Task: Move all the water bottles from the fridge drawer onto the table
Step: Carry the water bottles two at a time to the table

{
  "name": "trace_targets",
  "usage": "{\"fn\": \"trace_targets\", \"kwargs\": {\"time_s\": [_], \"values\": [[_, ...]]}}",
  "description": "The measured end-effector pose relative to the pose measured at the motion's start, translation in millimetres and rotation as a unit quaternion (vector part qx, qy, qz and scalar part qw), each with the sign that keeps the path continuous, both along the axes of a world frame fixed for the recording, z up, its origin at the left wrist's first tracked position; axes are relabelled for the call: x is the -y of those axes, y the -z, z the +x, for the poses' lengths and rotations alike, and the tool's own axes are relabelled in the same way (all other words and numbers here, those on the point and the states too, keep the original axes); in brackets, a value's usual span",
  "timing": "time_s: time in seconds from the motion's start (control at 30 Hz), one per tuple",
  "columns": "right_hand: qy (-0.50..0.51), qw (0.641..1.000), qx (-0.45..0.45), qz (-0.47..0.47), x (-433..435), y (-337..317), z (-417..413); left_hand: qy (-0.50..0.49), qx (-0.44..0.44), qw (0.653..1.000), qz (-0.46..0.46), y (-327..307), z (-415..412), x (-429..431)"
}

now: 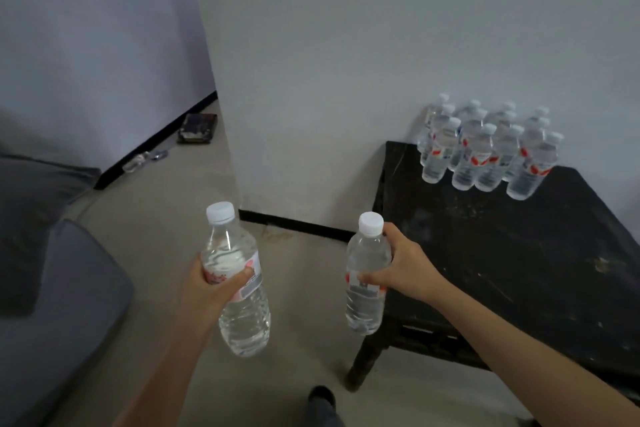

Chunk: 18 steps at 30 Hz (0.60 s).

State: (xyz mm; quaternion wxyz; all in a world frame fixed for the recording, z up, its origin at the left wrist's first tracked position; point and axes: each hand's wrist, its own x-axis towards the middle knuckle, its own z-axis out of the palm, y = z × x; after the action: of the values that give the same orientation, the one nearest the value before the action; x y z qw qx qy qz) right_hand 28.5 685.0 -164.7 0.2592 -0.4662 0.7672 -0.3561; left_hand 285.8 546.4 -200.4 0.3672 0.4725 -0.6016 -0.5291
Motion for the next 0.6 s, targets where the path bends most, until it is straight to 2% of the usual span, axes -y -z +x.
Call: {"fn": "trace_targets", "kwargs": {"time_s": [0.27,0.47,0.6], "values": [[0.060,0.998,0.015,0.013,101,17,-104,-0.001,0.005,1.000,0.009,-9,-112,106],[0.116,0.992,0.050,0.016,133,25,-159,-0.006,0.004,0.999,0.042,3,-171,160],[0.164,0.983,0.071,0.034,147,37,-193,0.060,0.019,0.996,0.065,17,-221,189]]}}
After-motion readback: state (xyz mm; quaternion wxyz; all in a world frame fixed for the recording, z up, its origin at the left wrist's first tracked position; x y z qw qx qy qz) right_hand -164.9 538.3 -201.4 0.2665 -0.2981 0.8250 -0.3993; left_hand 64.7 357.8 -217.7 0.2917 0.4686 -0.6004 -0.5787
